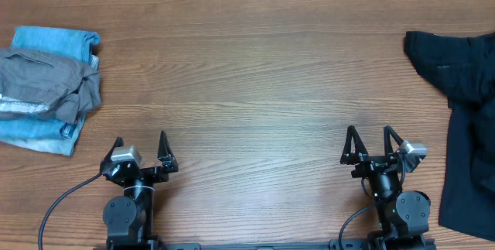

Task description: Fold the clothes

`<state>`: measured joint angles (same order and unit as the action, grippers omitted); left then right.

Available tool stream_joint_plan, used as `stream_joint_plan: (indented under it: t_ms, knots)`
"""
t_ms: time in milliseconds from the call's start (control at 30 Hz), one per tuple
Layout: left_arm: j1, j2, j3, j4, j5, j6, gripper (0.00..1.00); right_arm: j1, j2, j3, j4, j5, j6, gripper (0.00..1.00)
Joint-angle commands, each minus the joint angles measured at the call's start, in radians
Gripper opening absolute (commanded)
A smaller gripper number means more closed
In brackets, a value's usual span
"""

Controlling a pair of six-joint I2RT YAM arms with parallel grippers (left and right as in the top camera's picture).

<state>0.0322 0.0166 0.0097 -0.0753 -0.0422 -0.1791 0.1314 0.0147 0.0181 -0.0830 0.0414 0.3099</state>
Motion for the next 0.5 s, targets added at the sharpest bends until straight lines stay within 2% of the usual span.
stream_joint_plan:
  t_ms: [0, 467]
  knots:
    - [-0.006, -0.012, -0.005, 0.005, -0.010, 0.023, 1.00, -0.003, -0.010, -0.010, 0.003, 0.009, -0.003, 1.00]
    - [-0.006, -0.012, -0.005, 0.004, -0.010, 0.023, 1.00, -0.004, -0.010, -0.010, 0.005, 0.017, -0.003, 1.00]
